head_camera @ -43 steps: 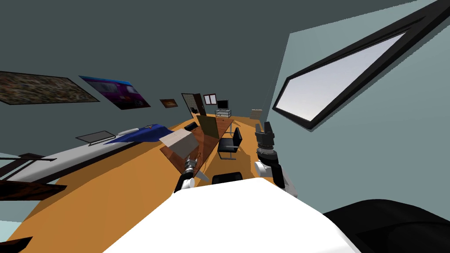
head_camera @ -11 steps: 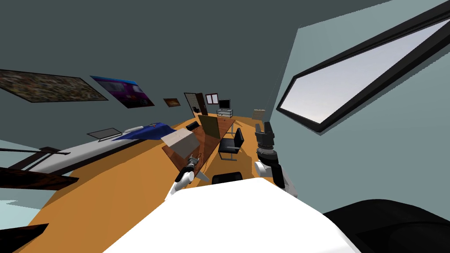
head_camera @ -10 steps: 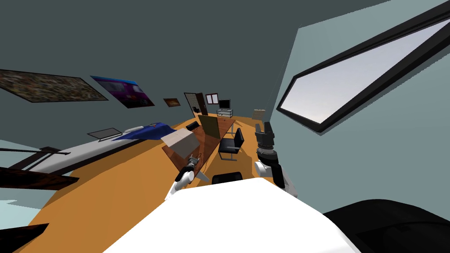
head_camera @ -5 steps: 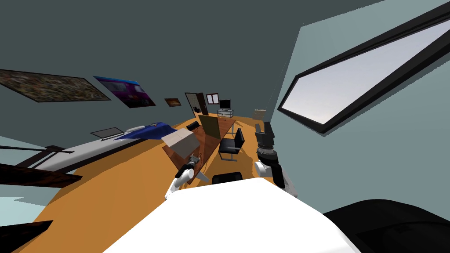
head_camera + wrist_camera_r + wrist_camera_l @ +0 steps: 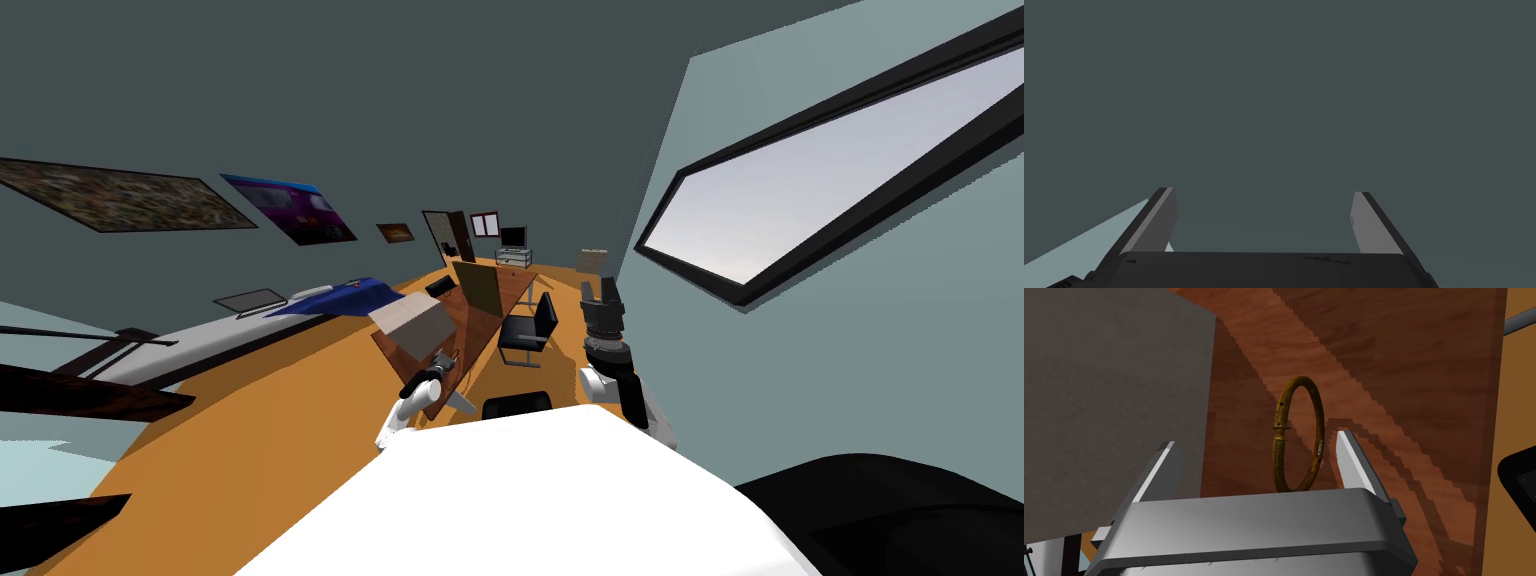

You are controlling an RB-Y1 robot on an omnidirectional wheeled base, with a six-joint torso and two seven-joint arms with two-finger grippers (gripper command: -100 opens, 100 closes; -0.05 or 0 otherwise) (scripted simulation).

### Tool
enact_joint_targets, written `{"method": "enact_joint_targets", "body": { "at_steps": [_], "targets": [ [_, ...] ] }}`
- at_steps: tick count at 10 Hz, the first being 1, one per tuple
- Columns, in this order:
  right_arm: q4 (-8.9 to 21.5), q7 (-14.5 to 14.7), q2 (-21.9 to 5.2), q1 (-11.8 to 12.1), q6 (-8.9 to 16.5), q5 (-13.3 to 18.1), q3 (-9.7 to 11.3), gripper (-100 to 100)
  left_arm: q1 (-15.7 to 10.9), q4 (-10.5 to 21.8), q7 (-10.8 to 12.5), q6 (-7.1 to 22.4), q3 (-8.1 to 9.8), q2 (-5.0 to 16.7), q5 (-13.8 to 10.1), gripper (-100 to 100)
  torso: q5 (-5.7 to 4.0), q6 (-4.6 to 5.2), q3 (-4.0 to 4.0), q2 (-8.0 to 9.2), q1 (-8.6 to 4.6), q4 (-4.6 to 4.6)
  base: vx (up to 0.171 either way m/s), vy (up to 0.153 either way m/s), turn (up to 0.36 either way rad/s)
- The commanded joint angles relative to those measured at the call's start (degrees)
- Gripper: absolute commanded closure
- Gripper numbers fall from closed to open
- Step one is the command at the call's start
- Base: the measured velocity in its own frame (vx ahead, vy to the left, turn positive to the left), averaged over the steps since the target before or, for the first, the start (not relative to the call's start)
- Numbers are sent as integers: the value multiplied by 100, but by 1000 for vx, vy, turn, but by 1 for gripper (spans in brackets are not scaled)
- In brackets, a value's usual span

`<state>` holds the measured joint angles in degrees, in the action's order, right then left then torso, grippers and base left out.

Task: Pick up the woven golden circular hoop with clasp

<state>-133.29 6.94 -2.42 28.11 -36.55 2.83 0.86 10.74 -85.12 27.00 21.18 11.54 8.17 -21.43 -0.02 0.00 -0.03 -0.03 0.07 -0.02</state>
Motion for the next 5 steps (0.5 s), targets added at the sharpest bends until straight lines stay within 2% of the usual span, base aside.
{"method": "enact_joint_targets", "body": {
  "at_steps": [1, 2, 4, 5],
  "targets": [
    [0, 0, 0, 0, 0, 0, 0, 0, -15, -48, 19, 168, 16, -13, 15, -100, 0, 0, 0, 0, 0, 0, 6, 0, 13],
    [0, 0, 0, 0, 0, 0, 0, 0, -51, -121, 51, 403, 42, -26, 32, -100, 0, 0, 0, 1, 0, 0, 7, 3, 26],
    [0, 0, 0, 0, 0, 0, 0, 0, -87, -193, 81, 639, 68, -41, 50, -100, 0, 0, 0, -1, 2, 0, 10, 6, 26],
    [0, 0, 0, 0, 0, 0, 0, 0, -124, -262, 112, 845, 95, -56, 69, -100, 1, 0, 0, 0, 2, 0, 8, 7, 24]
  ]
}}
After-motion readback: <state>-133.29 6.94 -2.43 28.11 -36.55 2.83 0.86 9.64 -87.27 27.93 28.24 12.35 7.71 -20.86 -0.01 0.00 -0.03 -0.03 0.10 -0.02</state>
